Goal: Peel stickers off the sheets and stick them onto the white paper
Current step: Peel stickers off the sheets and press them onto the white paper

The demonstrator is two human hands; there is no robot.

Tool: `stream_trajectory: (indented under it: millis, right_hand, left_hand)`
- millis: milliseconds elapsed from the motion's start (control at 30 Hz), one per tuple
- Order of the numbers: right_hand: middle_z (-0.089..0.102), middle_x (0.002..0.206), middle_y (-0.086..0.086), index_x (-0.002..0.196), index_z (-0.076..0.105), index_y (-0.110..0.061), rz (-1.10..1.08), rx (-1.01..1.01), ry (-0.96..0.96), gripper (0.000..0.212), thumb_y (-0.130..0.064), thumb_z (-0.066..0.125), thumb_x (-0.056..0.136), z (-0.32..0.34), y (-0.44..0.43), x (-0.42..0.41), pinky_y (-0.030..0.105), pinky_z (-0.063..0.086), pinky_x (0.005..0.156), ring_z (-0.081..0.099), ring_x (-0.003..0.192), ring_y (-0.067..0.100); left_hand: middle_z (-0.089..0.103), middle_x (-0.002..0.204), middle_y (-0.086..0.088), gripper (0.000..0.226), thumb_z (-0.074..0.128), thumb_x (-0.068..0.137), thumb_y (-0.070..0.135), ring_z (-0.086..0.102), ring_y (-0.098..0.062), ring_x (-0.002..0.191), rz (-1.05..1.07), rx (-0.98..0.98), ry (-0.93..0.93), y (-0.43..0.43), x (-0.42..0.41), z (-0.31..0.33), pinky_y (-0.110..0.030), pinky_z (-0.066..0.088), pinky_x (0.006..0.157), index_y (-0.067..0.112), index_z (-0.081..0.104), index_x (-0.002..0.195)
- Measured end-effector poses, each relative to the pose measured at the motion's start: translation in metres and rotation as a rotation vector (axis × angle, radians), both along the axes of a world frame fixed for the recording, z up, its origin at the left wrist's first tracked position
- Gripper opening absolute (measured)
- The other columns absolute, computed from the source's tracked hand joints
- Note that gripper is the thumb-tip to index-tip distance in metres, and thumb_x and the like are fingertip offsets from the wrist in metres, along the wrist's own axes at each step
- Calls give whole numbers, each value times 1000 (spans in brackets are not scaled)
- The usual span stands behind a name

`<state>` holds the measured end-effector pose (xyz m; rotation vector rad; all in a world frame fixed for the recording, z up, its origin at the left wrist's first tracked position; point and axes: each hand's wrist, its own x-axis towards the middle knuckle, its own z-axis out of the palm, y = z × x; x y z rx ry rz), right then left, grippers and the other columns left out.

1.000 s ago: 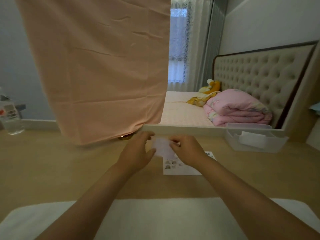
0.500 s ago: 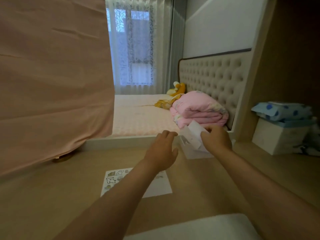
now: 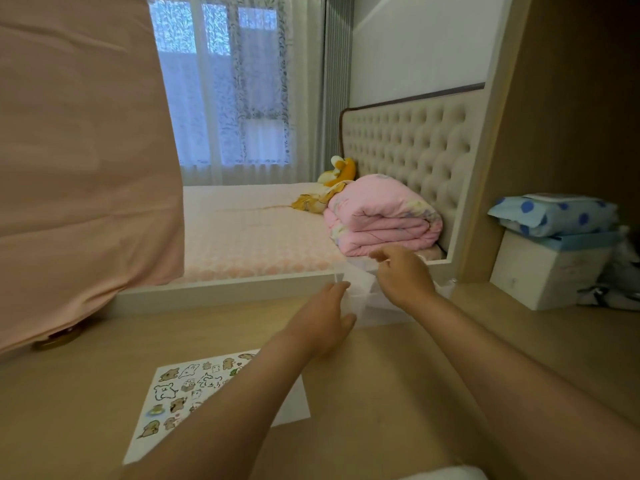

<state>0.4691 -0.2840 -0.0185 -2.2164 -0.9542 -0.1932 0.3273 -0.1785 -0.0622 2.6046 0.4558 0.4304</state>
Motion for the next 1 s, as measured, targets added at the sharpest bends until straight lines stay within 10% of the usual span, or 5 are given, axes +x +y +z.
stream_trajectory:
  millis: [300,633,1000]
  right_hand:
    - [54,141,4,125,67,-37,30,-564,-221,47,-51,31,98,0,-2,-16,51,27,110,45,128,27]
    - [56,130,2,130,61,-29,49,-291,-306,37,-41,48,97,15,-3,-74,41,36,101,52,119,24]
    - [63,122,4,133,36,-28,-33,-608,-262,39,-41,44,97,12,9,-104,52,30,105,56,115,30]
  left_hand:
    - [33,158,-3,66,57,98,33,42,-22,139,-9,28,24,4,-5,4,-35,37,110,21,28,156]
    - [46,146,2,58,57,98,38,50,-16,128,51,60,-94,5,-62,41,-33,44,105,24,37,151]
    - [50,143,3,53,56,99,37,52,-16,124,111,-19,-72,14,-121,36,-33,45,102,24,42,148]
